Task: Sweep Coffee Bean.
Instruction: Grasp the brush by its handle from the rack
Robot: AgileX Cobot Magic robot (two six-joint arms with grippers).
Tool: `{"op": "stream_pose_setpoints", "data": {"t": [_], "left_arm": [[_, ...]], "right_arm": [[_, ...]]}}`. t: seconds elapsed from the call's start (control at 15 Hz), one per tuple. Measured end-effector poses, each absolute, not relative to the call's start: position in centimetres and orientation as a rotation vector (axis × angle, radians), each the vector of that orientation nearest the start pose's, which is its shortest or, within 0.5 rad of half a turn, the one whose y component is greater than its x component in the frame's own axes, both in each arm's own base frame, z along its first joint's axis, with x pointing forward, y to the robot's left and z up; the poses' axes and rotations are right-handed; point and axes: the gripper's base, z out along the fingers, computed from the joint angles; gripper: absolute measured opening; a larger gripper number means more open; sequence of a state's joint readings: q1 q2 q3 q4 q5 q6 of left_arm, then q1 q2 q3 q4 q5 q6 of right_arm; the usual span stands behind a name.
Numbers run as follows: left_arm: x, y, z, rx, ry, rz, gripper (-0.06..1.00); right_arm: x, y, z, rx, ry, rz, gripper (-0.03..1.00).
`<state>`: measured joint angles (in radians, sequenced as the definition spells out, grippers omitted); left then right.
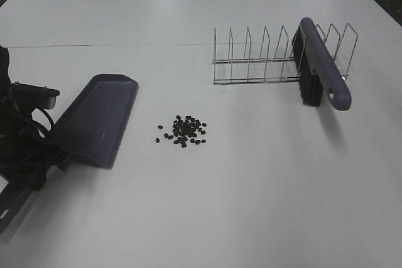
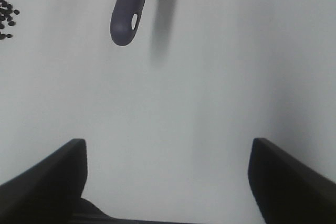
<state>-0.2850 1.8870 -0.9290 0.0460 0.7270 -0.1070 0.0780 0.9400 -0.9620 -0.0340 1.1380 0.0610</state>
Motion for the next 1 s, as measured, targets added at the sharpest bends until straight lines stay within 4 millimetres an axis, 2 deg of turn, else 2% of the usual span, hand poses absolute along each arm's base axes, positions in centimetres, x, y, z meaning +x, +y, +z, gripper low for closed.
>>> {"op": "stream_pose_setpoints", "data": {"t": [0.27, 0.33, 0.73, 1.0], "left_arm": [[28.9, -8.1, 11.1, 0.352, 3.139, 0.061, 0.33], [28.9, -8.1, 11.1, 0.352, 3.139, 0.061, 0.33], [28.9, -8.1, 11.1, 0.352, 3.139, 0.061, 0.33], [28.9, -8.1, 11.1, 0.352, 3.139, 0.061, 0.33]], "right_arm": [[20.4, 1.3, 34.8, -0.029, 2.710, -0.005, 0.74], [22.5, 1.5, 34.7, -0.030, 2.736, -0.007, 0.74], [29.6, 2.0, 34.4, -0.031, 2.769, -0.011, 0.74], [35.8, 2.6, 32.2, -0.029, 2.810, 0.002, 0.73]]}}
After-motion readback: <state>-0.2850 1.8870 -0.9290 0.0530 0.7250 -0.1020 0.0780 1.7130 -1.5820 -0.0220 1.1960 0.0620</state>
